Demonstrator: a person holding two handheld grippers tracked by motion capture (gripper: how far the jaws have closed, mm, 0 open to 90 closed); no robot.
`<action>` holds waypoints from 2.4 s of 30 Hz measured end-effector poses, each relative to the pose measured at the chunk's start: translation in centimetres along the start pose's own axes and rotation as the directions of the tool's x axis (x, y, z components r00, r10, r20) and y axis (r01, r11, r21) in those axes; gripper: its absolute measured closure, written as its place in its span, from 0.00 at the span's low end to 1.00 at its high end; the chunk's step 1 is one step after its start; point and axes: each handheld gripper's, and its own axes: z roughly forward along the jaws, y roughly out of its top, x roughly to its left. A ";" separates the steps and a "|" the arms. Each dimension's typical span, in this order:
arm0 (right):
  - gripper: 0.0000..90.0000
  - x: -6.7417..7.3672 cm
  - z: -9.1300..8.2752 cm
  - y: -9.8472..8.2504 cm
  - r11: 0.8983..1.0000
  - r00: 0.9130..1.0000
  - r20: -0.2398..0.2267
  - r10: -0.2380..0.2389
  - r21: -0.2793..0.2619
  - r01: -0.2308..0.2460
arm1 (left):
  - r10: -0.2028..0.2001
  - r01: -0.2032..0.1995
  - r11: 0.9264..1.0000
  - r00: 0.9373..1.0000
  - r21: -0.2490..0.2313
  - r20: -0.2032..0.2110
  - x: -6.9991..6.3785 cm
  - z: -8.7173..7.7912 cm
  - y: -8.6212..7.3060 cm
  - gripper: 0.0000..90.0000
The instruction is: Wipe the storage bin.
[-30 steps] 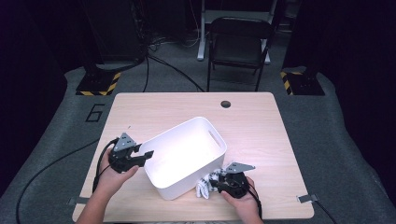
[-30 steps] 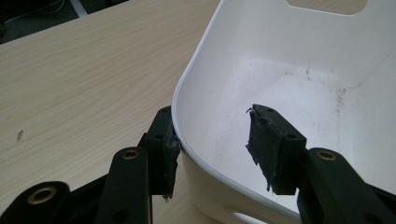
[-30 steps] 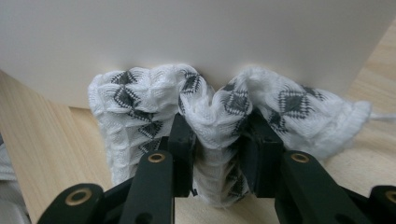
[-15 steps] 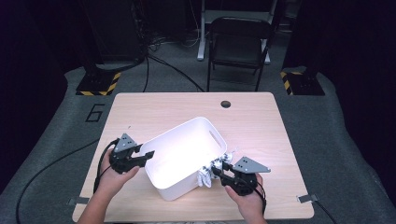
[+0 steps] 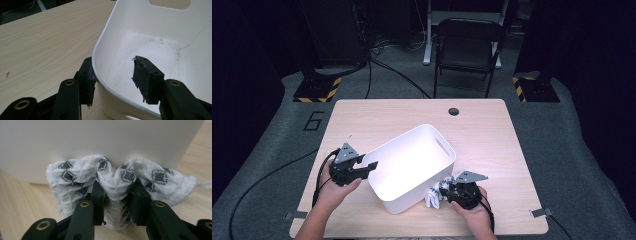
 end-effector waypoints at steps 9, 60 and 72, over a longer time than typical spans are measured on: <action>0.76 1.4 -1.2 0.8 0.998 0.999 -0.022 -0.033 -0.061 0.032 | -0.040 0.039 0.999 0.999 -0.005 -0.028 -0.3 0.1 0.1 0.58; 0.76 4.5 -4.0 3.3 0.966 0.992 -0.064 -0.105 -0.242 0.087 | -0.027 0.026 0.999 1.000 -0.023 -0.014 -1.2 0.4 0.1 0.59; 0.76 2.7 0.5 0.3 0.998 0.997 -0.042 -0.065 -0.025 0.064 | -0.020 0.020 1.000 1.000 -0.021 -0.007 -1.1 0.3 0.2 0.58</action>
